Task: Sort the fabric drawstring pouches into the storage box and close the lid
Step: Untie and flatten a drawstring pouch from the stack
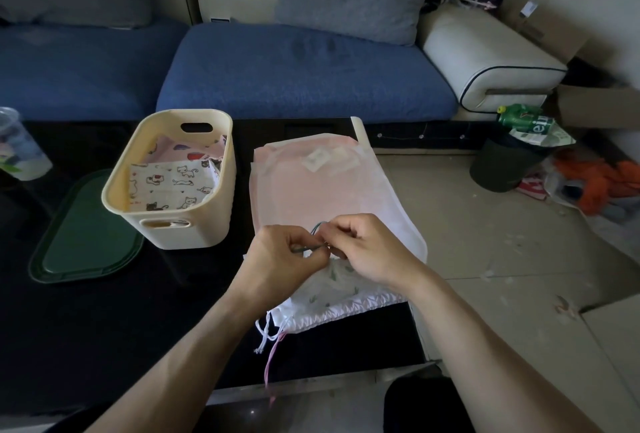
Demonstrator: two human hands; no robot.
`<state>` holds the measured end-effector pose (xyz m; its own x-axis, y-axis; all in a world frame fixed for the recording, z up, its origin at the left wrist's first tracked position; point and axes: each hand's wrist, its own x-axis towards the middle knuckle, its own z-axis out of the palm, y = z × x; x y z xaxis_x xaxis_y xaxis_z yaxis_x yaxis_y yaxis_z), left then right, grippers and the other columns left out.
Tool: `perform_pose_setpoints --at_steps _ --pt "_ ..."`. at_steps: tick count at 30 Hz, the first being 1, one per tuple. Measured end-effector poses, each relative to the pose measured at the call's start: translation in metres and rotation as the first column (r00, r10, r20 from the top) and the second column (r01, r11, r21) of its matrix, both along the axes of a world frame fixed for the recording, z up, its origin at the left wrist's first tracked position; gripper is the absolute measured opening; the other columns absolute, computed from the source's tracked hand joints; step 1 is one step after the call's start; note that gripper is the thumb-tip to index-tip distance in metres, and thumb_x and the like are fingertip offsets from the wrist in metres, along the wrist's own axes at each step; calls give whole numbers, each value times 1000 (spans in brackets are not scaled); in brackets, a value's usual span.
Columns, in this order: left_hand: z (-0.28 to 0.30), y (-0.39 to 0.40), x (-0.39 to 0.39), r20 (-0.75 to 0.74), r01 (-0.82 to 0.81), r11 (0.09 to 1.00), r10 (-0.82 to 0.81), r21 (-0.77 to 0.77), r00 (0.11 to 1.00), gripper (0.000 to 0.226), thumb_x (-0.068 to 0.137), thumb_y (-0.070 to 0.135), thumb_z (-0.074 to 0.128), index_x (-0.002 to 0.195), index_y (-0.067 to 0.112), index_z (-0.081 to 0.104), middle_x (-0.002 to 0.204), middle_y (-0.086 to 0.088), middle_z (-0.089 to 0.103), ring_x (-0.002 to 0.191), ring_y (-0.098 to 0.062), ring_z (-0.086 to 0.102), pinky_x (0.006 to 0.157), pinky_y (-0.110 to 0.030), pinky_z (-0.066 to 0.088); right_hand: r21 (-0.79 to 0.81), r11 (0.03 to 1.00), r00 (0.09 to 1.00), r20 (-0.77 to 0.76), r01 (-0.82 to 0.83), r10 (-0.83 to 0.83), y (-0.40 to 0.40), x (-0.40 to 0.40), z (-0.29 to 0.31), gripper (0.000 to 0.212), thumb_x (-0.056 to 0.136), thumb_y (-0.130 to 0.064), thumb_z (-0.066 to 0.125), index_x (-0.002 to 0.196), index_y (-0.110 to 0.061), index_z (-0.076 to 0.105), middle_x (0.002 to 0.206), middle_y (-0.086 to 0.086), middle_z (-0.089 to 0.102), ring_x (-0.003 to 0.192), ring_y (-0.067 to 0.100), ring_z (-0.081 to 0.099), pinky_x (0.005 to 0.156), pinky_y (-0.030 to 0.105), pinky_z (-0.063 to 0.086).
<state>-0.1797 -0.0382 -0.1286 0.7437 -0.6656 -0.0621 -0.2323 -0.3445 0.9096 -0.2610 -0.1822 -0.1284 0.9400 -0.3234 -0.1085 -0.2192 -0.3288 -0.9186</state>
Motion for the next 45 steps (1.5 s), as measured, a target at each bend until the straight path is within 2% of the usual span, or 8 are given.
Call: perform_pose_setpoints --at_steps 6,14,18,22,29,33,39,45 --pt "-13 2 -8 561 -81 997 78 -20 824 11 79 25 75 90 27 74 43 12 33 41 -6 38 44 -18 29 119 988 993 -80 99 -90 1 9 -8 38 104 -26 51 88 5 68 57 -2 51 49 10 41 49 17 34" --pt "-24 4 -5 785 134 984 10 -118 619 11 90 21 69 96 27 77 54 10 55 44 -4 42 40 -25 40 275 955 990 -112 110 -81 -6 5 -8 27 102 -22 56 97 -8 79 65 0 52 62 9 44 58 19 38" --pt "-17 4 -8 505 116 985 -35 -131 863 16 90 21 69 90 33 79 42 9 35 39 -8 27 44 -17 24 193 980 987 -157 47 -17 -13 1 -8 38 103 -33 53 105 -2 74 60 -7 50 62 10 42 62 22 35" --pt "-9 2 0 12 38 999 -37 -27 999 12 86 23 74 76 26 79 61 10 69 57 -6 61 59 -23 45 121 964 953 -165 -237 255 -25 -6 -1 46 89 -39 69 127 -13 66 83 -2 60 80 7 57 78 21 44" --pt "0 4 6 -652 141 988 -151 -68 743 32 84 13 65 58 14 48 52 3 17 45 -12 12 46 -25 10 63 979 977 -84 -193 198 -34 -12 -4 59 77 -19 86 131 -21 60 95 -4 70 78 10 60 76 24 48" --pt "-1 -1 8 -767 13 995 -85 -100 636 41 89 14 58 48 19 58 56 4 10 49 -12 4 48 -28 5 -142 990 995 101 1 13 -22 -7 -8 31 72 -31 90 94 -27 68 98 -6 65 85 6 64 76 19 48" --pt "-6 -1 12 -794 -100 991 -10 -89 608 40 92 15 56 53 17 63 53 5 13 42 -8 8 43 -24 6 -281 959 993 99 -32 62 -11 -8 -1 17 77 -29 87 92 -24 79 102 -11 65 94 -1 60 83 6 38" --pt "-6 -1 6 -652 -63 998 42 -9 757 40 91 15 66 53 15 53 49 3 24 41 -10 20 45 -24 15 -295 955 999 -4 -36 36 -13 -6 -4 11 80 -33 83 83 -24 80 107 -17 64 104 -3 59 87 8 38"
